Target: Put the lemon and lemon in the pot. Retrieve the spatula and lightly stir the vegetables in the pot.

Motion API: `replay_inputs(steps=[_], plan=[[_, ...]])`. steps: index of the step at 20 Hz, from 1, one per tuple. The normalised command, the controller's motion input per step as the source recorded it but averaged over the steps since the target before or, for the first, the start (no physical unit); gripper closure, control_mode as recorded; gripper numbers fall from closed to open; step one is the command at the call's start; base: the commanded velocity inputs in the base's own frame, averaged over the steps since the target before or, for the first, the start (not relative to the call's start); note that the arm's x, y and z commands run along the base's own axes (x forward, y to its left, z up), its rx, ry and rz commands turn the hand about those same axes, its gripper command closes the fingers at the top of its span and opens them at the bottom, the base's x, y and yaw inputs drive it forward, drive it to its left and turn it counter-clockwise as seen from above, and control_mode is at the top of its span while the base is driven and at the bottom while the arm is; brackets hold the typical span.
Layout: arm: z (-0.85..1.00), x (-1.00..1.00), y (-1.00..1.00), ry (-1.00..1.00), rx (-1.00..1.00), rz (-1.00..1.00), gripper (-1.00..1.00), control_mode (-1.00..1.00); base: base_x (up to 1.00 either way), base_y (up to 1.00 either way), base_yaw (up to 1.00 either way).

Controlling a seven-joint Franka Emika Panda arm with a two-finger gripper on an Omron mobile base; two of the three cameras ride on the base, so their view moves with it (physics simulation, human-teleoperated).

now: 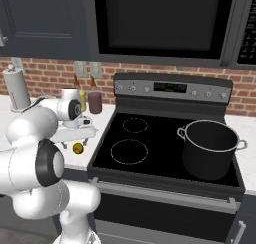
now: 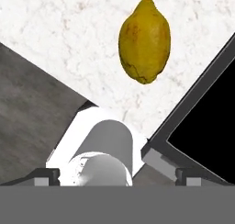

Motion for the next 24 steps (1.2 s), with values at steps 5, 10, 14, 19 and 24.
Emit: replay_inputs(steps=[5,10,14,19,24], plan=[[-0.09,0.03,0.0,0.0,0.13,0.2,-1.0,-1.0,0.0,0.0,0.0],[-0.22,0.24,0.19,0.0,0.09,0.1,-1.0,-1.0,0.0,0.0,0.0],[-0.3,0.43,0.3,0.0,0.0,0.0,-1.0,-1.0,0.0,0.0,0.0],[-0.18,0.45,0.1,0.01,0.0,0.0,-1.0,-1.0,0.0,0.0,0.0],[-0.16,0.33,0.0,0.0,0.0,0.0,-1.0,-1.0,0.0,0.0,0.0]])
